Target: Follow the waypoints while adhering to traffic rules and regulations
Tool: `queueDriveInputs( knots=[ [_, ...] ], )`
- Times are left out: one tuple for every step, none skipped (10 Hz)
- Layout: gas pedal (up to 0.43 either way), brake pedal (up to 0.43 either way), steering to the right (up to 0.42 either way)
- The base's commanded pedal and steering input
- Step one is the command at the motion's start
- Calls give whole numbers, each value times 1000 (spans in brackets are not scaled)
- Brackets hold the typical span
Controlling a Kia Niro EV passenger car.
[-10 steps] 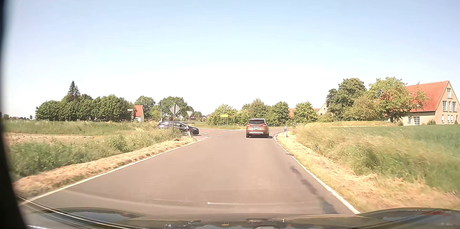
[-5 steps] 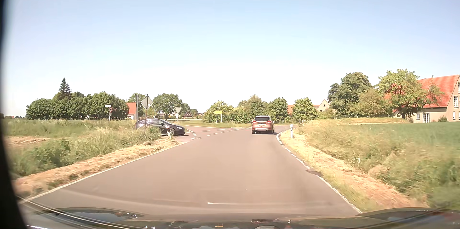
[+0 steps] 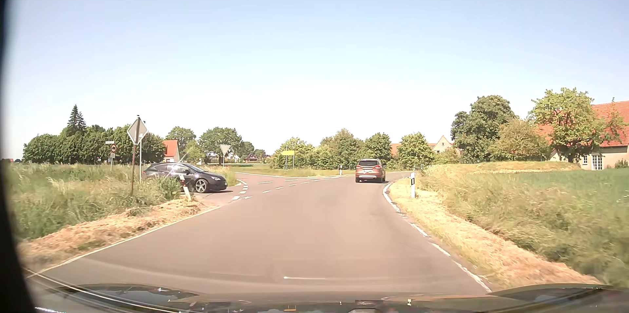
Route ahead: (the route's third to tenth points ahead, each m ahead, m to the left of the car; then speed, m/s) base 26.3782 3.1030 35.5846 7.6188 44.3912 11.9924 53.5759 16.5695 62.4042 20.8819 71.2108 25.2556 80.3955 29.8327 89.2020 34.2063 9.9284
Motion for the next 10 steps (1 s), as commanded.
queueDriveInputs(
  knots=[
    [0,0,9],
    [0,0,9],
    [0,0,8],
    [0,0,7],
    [0,0,7],
    [0,0,7],
    [0,0,8],
    [0,0,10],
    [0,0,12],
    [0,0,17]
  ],
)
